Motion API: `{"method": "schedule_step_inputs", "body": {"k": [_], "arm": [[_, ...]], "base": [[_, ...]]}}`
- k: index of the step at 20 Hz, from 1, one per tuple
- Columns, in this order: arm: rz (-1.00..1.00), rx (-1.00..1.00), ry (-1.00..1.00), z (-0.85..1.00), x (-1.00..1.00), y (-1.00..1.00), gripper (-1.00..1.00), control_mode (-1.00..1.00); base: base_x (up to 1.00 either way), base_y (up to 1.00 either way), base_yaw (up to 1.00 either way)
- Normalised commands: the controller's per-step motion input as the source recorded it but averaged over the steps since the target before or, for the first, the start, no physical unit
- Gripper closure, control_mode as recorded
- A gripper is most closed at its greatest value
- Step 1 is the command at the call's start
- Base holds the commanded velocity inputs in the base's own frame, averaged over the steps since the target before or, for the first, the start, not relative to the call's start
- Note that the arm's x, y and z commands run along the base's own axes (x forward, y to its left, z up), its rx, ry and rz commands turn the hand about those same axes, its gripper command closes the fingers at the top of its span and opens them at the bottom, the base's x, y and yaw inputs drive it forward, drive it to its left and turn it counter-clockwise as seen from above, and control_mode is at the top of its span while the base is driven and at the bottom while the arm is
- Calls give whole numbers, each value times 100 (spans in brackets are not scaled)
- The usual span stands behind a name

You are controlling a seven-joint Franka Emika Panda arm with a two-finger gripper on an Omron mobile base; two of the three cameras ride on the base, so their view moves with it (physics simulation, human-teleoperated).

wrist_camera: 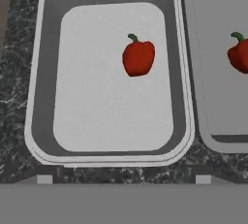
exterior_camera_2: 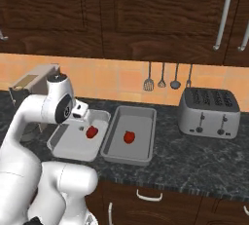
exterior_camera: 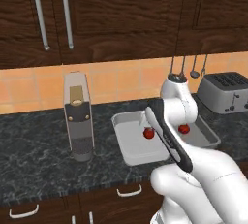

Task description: Place one bell pepper and one fish in each tupperware on the nearby counter, to pack two identical lunches.

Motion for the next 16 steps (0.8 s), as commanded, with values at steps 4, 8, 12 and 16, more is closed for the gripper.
{"method": "schedule_step_inputs", "body": {"k": [4, 8, 12, 16], "arm": [[0, 0, 0, 0, 0, 0, -100, 100], [0, 0, 0, 0, 0, 0, -100, 100], [0, 0, 0, 0, 0, 0, -100, 100], [0, 0, 0, 0, 0, 0, -100, 100]], "base": [[-100, -55, -22], [-100, -91, -34], [-75, -100, -22], [-47, -100, -15]]}}
